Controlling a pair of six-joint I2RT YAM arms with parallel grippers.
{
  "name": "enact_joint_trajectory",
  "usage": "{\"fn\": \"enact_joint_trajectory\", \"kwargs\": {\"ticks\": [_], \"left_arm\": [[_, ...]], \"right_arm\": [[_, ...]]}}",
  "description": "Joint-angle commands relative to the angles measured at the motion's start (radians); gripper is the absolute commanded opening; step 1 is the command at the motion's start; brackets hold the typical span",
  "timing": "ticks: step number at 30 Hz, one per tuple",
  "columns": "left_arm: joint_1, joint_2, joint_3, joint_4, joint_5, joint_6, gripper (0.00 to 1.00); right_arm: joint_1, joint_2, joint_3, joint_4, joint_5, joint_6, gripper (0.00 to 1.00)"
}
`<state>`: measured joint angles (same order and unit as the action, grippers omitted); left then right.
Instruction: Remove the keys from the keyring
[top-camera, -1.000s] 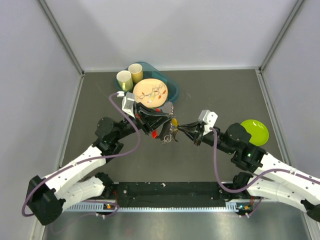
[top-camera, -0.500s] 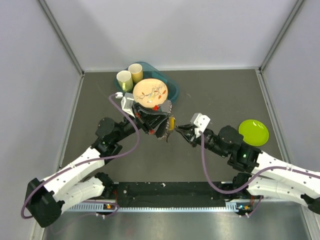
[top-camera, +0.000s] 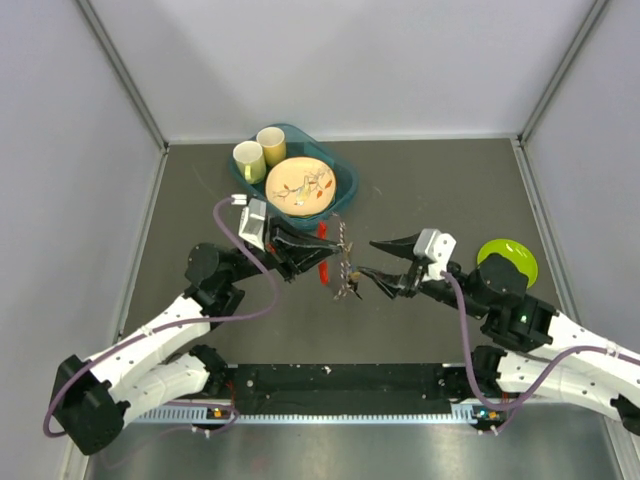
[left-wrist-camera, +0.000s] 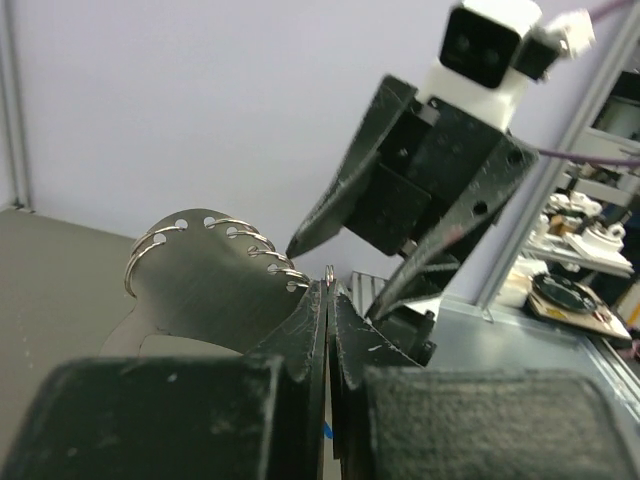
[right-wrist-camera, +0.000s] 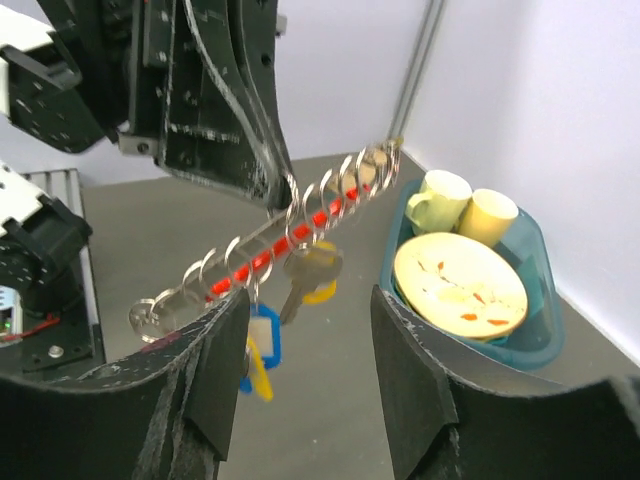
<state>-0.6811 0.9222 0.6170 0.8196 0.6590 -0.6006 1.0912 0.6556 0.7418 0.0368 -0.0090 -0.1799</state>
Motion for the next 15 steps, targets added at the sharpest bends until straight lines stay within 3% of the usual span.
{"fn": "enact_joint_trajectory", "kwargs": {"ticks": [1, 8, 15], "left_arm": [[0.005, 0.010, 0.020, 0.159, 0.117, -0.028, 0.00], [0.006, 0.038, 0.018, 0.279, 0.179, -0.091, 0.00], [0.005, 0.041, 0.012, 0.312, 0.188, -0.103, 0.00]], "right_arm": [[0.007, 0.038, 0.103, -0.011, -0.089, -0.013, 0.49], [-0.002, 0.065, 0.134, 0.014, -0.200, 0.003, 0.32], [-0.001, 0.064, 0.103, 0.044, -0.247, 0.026, 0.29]]}}
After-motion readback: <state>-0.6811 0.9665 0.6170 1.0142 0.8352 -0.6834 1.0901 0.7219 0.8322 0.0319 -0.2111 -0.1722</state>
